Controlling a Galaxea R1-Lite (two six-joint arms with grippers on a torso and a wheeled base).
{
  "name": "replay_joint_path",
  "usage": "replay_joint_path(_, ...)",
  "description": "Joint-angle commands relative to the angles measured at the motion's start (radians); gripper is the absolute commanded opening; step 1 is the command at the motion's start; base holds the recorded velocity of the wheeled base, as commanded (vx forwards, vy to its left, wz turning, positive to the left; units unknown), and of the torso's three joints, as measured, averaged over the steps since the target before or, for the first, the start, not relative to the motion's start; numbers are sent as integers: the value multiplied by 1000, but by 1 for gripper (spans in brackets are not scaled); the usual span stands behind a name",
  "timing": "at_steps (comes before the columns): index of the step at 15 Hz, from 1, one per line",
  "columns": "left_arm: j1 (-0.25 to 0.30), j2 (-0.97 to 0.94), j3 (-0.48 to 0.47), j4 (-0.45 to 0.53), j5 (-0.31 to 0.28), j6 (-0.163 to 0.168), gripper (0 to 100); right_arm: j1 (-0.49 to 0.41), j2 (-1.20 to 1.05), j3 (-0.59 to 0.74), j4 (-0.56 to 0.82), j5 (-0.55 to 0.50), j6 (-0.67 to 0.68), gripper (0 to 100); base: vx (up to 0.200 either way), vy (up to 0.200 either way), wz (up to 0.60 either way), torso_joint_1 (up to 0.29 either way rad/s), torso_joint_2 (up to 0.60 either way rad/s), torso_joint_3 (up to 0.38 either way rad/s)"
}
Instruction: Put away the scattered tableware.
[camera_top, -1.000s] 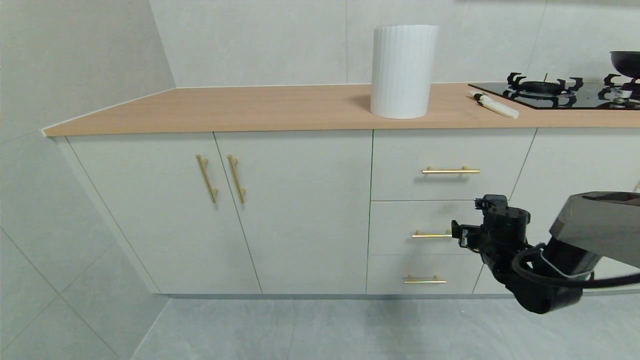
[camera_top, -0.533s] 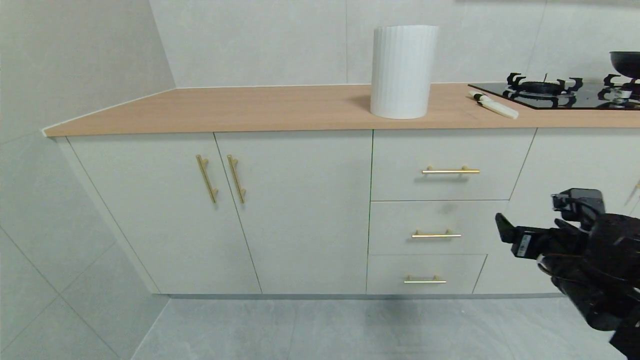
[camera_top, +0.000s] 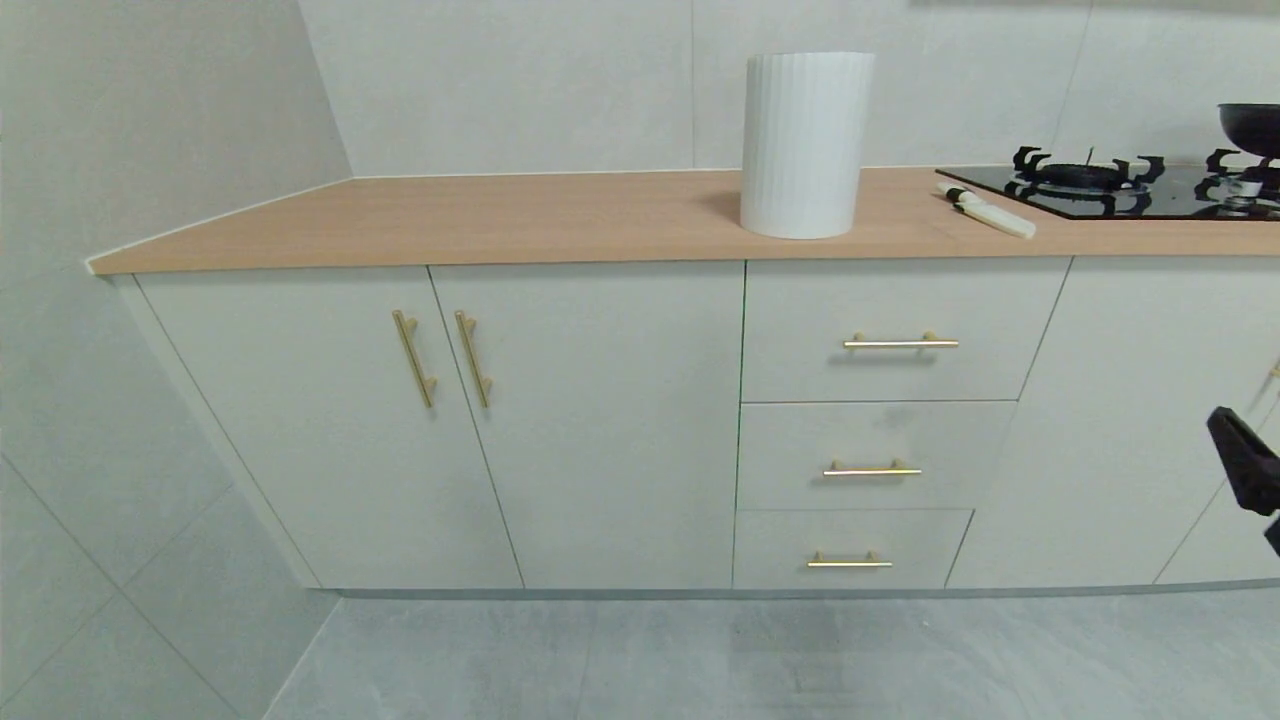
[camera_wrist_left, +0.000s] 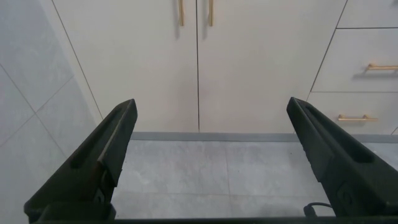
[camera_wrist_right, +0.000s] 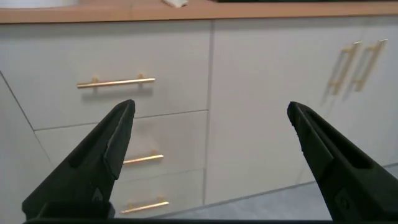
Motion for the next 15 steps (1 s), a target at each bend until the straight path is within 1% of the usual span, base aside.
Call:
replay_joint_path(1, 0, 0, 0, 0, 1, 0, 100, 0, -336, -8, 212, -5, -45, 100, 0, 0, 0, 0, 0, 0)
replay_joint_path(2, 0, 0, 0, 0, 1, 0, 100, -6, -426, -15, 283, -6, -82, 100, 0, 0, 0, 0, 0, 0)
replay_joint_path(3, 0, 0, 0, 0, 1, 0, 100, -35, -498, -26, 349, -5, -111, 100, 0, 0, 0, 0, 0, 0)
replay_joint_path(4, 0, 0, 0, 0, 1, 0, 100, -78, -566, -44, 409, -3, -133, 100, 0, 0, 0, 0, 0, 0)
replay_joint_path(5, 0, 0, 0, 0, 1, 0, 100, -147, -669, -84, 519, 6, -142, 100, 0, 0, 0, 0, 0, 0)
replay_joint_path(6, 0, 0, 0, 0, 1, 0, 100, -172, -761, -118, 614, 18, -140, 100, 0, 0, 0, 0, 0, 0)
replay_joint_path(8, 0, 0, 0, 0, 1, 0, 100, -192, -937, -189, 831, 38, -140, 100, 0, 0, 0, 0, 0, 0)
replay_joint_path(9, 0, 0, 0, 0, 1, 0, 100, -201, -980, -207, 895, 40, -140, 100, 0, 0, 0, 0, 0, 0)
replay_joint_path(10, 0, 0, 0, 0, 1, 0, 100, -210, -1055, -238, 1004, 54, -140, 100, 0, 0, 0, 0, 0, 0)
replay_joint_path(12, 0, 0, 0, 0, 1, 0, 100, -258, -1124, -238, 1042, 97, -134, 100, 0, 0, 0, 0, 0, 0)
replay_joint_path(15, 0, 0, 0, 0, 1, 0, 100, -261, -1133, -167, 1033, 138, -107, 100, 0, 0, 0, 0, 0, 0)
